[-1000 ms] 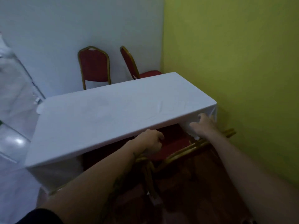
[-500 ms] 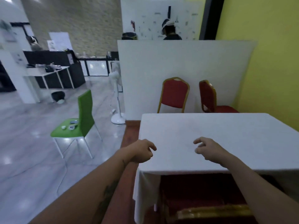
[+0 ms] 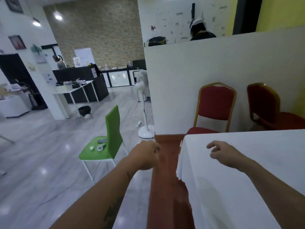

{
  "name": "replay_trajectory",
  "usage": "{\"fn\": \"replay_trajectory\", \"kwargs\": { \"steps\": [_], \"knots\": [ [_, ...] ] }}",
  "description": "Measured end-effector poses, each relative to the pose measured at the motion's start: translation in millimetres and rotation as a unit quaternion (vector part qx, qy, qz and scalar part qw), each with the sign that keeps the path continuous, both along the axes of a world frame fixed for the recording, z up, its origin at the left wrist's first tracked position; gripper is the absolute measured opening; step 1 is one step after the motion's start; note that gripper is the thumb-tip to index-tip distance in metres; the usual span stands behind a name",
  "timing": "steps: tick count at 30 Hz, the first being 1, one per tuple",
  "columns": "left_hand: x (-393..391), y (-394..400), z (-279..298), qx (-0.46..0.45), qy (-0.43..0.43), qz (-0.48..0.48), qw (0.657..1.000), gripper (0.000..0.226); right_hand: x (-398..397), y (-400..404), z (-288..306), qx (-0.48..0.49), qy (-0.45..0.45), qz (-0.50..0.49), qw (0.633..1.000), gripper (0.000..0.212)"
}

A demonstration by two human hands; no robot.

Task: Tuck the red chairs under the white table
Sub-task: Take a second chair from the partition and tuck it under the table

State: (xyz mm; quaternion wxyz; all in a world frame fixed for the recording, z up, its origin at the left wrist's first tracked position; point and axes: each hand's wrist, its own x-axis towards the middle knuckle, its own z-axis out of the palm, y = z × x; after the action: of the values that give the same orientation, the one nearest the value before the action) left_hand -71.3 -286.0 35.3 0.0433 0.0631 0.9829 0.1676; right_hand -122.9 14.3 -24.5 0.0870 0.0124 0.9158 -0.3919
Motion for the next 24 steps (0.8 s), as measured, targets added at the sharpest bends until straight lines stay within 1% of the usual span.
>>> {"fn": "replay_trajectory", "kwargs": {
  "steps": [4, 6, 11, 15, 18, 24],
  "knots": [
    [-78, -28, 8, -0.031, -0.021, -0.014, 0.999, 0.039, -79, -25, -7, -0.007, -0.011, -0.018, 1.000, 0.029],
    [-119, -42, 14, -0.030, -0.028, -0.024, 0.999, 0.037, -116, -36, -1, -0.004, -0.012, -0.026, 1.000, 0.029],
    [-219, -66, 6, 0.001, -0.034, -0.036, 0.999, 0.039, -205, -56, 9, 0.021, 0.000, -0.034, 0.999, 0.030],
    [-311, -87, -3, 0.027, -0.028, -0.062, 0.997, 0.038, -278, -69, 8, 0.042, -0.016, -0.051, 0.998, 0.030],
    [-380, -103, -8, 0.061, -0.018, -0.076, 0.995, 0.032, -331, -77, 6, 0.051, -0.022, -0.078, 0.995, 0.031],
    [-513, -116, -2, 0.101, -0.021, -0.122, 0.987, 0.032, -416, -85, 17, 0.045, -0.048, -0.149, 0.987, 0.032]
  ]
}}
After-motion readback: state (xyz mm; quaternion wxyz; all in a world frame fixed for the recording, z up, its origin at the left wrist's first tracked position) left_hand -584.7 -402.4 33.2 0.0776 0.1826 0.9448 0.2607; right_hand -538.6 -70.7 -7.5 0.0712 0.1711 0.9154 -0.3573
